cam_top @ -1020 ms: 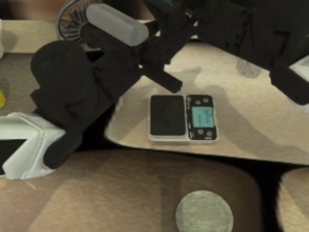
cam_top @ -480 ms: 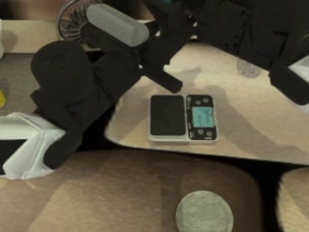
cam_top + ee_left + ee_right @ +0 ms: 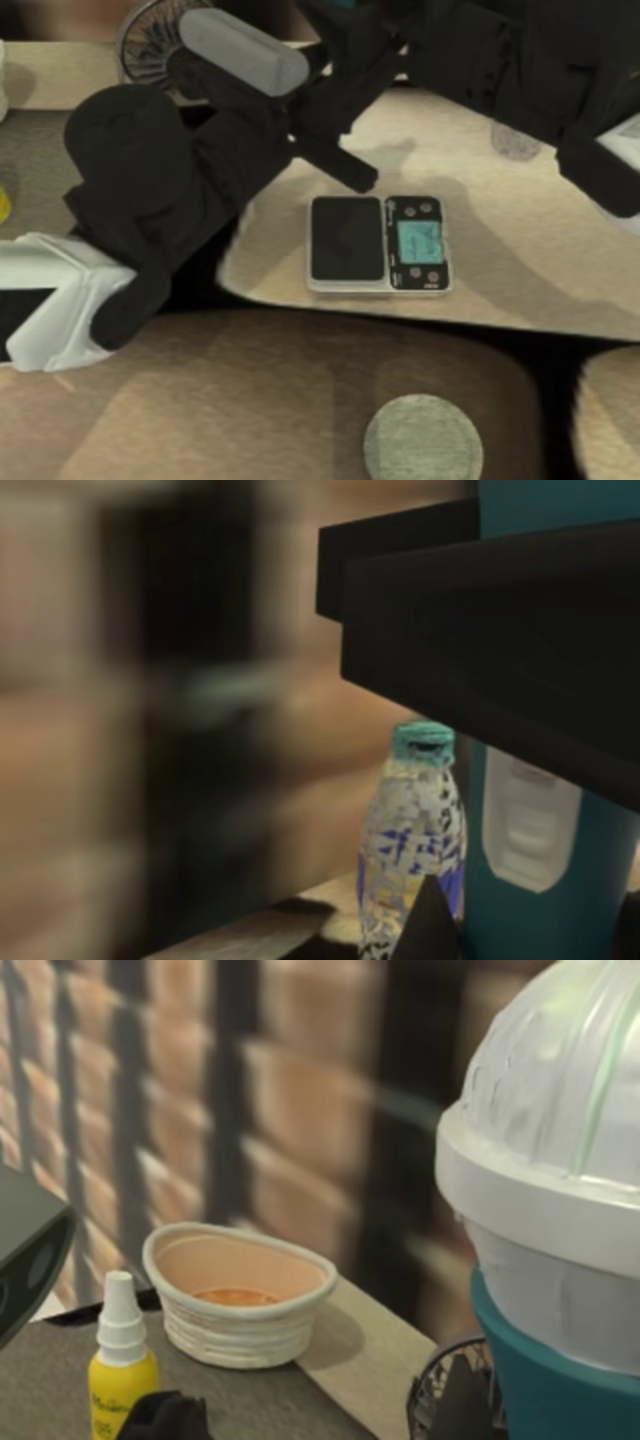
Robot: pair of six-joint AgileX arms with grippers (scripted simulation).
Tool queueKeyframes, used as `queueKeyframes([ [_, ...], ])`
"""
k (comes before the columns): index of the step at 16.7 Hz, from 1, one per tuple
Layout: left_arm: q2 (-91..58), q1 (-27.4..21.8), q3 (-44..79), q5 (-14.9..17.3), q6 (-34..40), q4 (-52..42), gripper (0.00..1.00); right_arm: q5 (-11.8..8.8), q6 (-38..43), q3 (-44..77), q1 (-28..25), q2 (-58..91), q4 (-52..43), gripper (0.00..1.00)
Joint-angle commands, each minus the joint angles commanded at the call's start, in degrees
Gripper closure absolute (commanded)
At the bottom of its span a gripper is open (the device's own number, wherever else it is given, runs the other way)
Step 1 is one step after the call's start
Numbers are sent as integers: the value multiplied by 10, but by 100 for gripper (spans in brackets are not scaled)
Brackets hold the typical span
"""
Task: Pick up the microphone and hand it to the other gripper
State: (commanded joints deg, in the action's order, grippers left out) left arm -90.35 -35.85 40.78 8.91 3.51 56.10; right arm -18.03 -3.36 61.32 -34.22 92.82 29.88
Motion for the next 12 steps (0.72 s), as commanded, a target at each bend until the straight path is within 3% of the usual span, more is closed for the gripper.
queueKeyframes([
  [6,0,0,0,0,0,0,2,0,0,0,0,0,0,100],
  [12,0,0,0,0,0,0,0,0,0,0,0,0,0,100],
])
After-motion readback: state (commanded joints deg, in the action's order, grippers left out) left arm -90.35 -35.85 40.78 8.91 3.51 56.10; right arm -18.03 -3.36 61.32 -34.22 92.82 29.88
